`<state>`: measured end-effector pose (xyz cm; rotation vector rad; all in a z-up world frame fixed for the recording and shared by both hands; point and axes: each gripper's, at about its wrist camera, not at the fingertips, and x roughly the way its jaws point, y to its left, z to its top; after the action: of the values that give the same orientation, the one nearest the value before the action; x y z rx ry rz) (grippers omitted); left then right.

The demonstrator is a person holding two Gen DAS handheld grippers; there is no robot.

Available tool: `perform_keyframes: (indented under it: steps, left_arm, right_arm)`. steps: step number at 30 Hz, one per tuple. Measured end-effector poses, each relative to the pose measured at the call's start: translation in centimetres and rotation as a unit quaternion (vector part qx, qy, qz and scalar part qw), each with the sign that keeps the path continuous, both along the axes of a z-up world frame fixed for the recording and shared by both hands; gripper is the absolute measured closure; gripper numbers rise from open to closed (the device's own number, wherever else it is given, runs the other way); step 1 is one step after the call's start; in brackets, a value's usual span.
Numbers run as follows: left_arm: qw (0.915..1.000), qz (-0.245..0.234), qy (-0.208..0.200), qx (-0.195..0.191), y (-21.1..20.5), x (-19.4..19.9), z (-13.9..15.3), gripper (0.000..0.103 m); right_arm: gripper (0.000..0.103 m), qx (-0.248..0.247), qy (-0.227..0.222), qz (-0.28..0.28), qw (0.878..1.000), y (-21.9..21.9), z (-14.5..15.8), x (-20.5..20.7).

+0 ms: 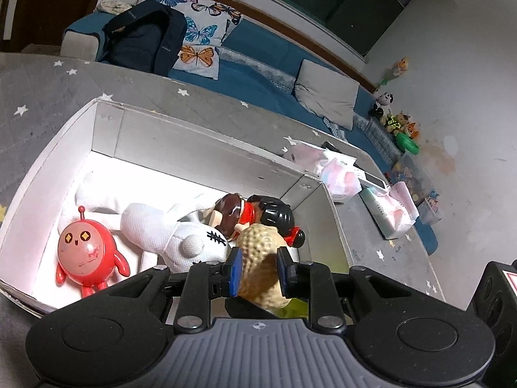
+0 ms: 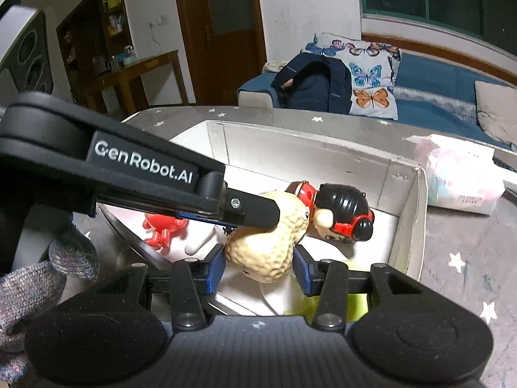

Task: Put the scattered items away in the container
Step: 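Lower the peanut toy into the box and open the left gripper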

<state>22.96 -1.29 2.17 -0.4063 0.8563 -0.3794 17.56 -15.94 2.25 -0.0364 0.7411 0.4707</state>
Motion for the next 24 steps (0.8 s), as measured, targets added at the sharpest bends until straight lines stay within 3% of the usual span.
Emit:
perform_keyframes:
  steps: [5,16,24]
  left_arm:
    - [0.9999,0.006,0.003,0.007,0.3,0.1,-0.4,0.078]
    - [0.9989,0.015,-0.026,0.036,0.5,-1.4,0.1,0.078]
    - [0.9975,0.031,-0.031,0.056,1.1,-2.9,0.5,0.078]
  right_arm:
    - [0.057,0.001,0.000,-0.004,1.000,-0.2,0.0,0.0]
    - [0.041,0.011,-0.009,-0.018,1.000,-0.6,0.6,-1.0]
    - [0.038,0.012,-0.019,-0.026,0.999,-0.6,0.7,-1.6]
